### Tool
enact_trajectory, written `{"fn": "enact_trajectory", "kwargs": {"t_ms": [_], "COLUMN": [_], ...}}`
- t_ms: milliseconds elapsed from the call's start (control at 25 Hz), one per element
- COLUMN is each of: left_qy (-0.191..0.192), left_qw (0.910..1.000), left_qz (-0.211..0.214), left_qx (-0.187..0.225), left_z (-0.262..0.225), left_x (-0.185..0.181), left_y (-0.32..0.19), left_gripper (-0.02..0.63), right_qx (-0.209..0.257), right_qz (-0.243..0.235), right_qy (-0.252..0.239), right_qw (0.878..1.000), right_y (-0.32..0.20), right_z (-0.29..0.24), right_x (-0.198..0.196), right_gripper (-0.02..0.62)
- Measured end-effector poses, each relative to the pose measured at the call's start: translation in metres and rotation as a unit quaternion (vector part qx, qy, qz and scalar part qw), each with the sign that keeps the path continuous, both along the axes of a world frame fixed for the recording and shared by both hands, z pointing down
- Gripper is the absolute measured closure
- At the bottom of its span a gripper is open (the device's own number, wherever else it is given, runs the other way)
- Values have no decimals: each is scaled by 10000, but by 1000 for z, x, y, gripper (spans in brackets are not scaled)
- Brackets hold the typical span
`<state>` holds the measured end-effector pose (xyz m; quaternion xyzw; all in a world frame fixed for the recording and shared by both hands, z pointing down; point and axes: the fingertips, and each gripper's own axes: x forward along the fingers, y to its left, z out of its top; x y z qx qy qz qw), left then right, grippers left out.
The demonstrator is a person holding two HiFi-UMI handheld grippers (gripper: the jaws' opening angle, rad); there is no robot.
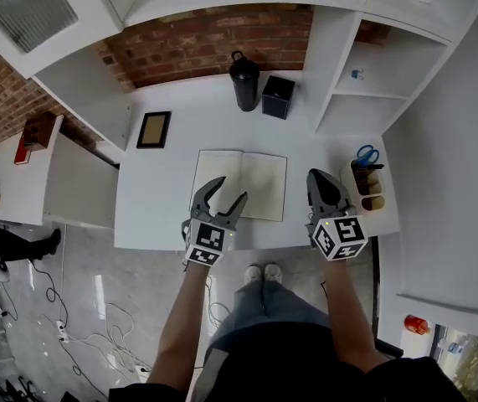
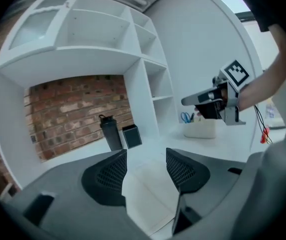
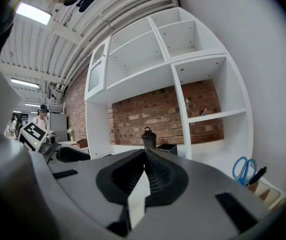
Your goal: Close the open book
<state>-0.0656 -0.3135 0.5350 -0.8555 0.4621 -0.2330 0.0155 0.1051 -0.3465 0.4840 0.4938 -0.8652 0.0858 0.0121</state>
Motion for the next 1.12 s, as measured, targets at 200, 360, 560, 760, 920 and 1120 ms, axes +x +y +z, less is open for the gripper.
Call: {"fn": "enact_trajectory", "kwargs": {"t_ms": [200,360,560,760,920,1120], "left_qy": [-1396,-2420,-3167,-3815,-4024,-4326], "left_qw": [9853,9574,9254,8929,8801,8647], "left_qz": [924,1507,2000,2315,2436,2461], "left_qx": [-350,-459,-578,-596,-652,-679], "left_z": [39,70,100,121,128,141], "left_x": [15,27,39,42,45,44], "left_y": [14,28,41,47,51,50], "left_gripper": [375,376,376,380,383,383], "right_qx": [-139,-230,-370,-427,-458,-501], "right_qz": [-40,-56,-46,-32,-34,-24], "right_qy": [63,75,88,66,57,39], "right_qw": [9999,9997,9993,9991,9989,9987], "right_y": [6,9,13,15,16,18], "right_z": [13,20,29,33,35,38], "right_x": [-2,0,6,11,13,15], "right_gripper": [595,597,595,597,595,595]}}
